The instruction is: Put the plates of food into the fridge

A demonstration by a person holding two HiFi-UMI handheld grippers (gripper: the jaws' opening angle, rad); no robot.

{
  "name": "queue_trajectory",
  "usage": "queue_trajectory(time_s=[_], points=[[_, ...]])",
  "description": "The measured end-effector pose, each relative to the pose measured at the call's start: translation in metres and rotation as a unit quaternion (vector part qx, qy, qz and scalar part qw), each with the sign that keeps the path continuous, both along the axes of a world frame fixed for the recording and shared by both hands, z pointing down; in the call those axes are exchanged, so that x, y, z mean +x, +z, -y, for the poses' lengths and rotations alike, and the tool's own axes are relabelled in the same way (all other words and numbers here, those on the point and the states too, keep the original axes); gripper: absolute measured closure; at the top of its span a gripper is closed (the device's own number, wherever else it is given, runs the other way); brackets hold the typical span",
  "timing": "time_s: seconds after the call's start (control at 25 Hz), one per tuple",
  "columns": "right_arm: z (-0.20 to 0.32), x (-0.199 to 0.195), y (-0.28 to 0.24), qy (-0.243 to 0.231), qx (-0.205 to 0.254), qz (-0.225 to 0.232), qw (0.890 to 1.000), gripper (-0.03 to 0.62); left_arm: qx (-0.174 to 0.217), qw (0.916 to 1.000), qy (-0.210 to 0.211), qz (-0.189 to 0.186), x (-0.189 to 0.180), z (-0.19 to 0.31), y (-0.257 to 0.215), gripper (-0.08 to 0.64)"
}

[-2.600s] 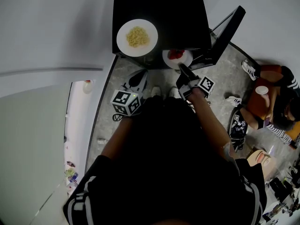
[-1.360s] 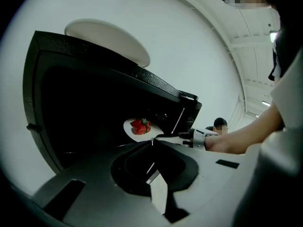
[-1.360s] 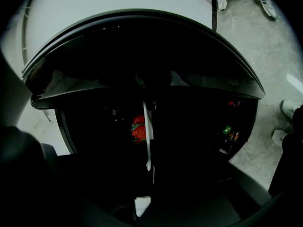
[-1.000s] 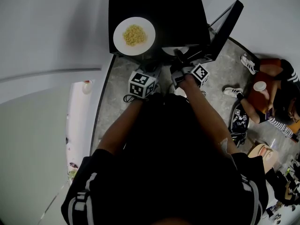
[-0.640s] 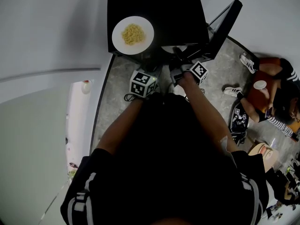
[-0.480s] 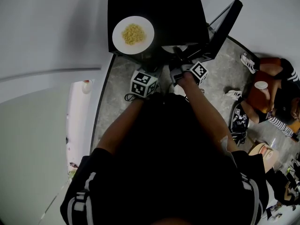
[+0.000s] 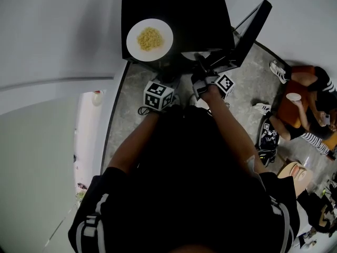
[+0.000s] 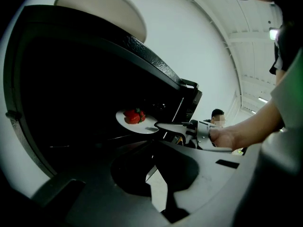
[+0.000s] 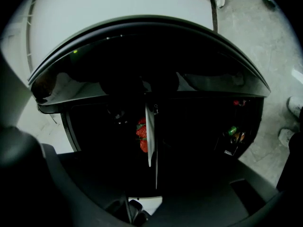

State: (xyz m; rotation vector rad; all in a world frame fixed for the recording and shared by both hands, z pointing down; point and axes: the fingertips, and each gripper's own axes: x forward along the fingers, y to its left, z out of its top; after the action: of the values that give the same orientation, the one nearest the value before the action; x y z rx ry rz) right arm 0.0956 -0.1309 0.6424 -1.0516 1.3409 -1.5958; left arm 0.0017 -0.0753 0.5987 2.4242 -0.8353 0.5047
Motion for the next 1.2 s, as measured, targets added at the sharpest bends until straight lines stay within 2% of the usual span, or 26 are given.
queue_trajectory(time_s=[0.12,0.2,0.56,0.76,0.88,1.2], points=[[-0.010,-0.001,-0.006,-0.022,0.010,-0.022,0.999,0.448,0.006,0.9995,0.010,-0.028,0.001,-0.006,-0.007,0.537],[-0.017,-0.002,-0.010,-0.033,0.015,-0.027,0.999,0.448,0.005,0.9994,0.002,-0.034,-0.003,-0.008,-0.008,0.537],[-0.045,-0.019,-0.021,-0.065,0.016,-0.009,0.998,0.448,-0.002,0.9980,-0.035,-0.053,-0.021,-0.014,-0.011,0.537],[-0.055,-0.028,-0.020,-0.079,0.010,-0.003,0.997,0.448,-0.014,0.9940,-0.052,-0.095,-0.027,-0.020,-0.024,0.537],[-0.059,-0.032,-0.019,-0.087,0.008,-0.001,0.996,0.448,-0.014,0.9928,-0.054,-0.106,-0.031,-0.025,-0.032,0.537],[-0.063,-0.038,-0.054,-0.119,0.057,-0.021,0.991,0.449,-0.004,0.9855,-0.075,-0.152,-0.047,-0.023,-0.063,0.537]])
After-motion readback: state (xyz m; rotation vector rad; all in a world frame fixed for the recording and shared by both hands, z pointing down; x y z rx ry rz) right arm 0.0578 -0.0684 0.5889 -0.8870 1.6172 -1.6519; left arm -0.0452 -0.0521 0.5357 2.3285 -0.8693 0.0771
